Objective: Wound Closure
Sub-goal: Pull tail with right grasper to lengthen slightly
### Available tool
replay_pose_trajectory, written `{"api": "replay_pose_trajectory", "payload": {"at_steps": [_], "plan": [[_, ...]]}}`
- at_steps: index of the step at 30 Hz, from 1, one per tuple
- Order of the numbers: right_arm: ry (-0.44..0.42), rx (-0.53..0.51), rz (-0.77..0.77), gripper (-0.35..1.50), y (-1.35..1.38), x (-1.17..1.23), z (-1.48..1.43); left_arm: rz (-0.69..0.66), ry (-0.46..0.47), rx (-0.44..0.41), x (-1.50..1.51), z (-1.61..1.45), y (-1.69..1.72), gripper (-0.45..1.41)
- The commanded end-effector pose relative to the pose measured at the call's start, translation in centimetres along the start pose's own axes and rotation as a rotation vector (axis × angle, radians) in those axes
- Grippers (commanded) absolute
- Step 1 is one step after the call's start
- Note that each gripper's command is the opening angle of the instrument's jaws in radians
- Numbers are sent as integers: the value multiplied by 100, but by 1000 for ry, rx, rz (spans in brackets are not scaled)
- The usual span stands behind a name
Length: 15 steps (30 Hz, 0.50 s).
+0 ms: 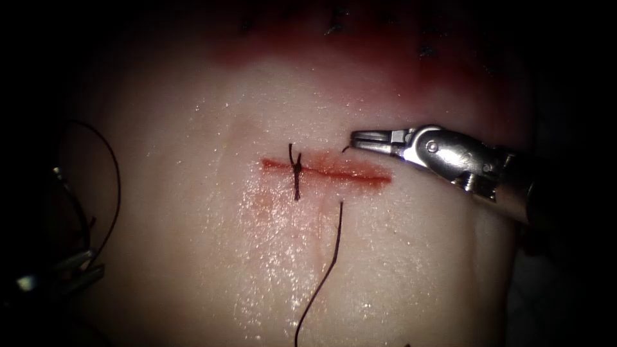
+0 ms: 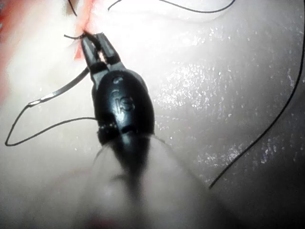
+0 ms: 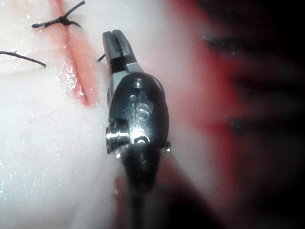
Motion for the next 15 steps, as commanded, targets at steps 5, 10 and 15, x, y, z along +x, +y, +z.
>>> {"api": "replay_pose_trajectory", "payload": {"at_steps": [5, 10, 15], "plan": [[-8, 13, 15, -35, 16, 3, 16, 1, -1, 6, -4, 12, 5, -35], [-57, 32, 54, -35, 33, 7, 23, 3, -9, 5, -3, 15, 11, -35], [-62, 26, 63, -35, 38, 8, 27, 1, -6, 2, -4, 17, 8, -35]]}}
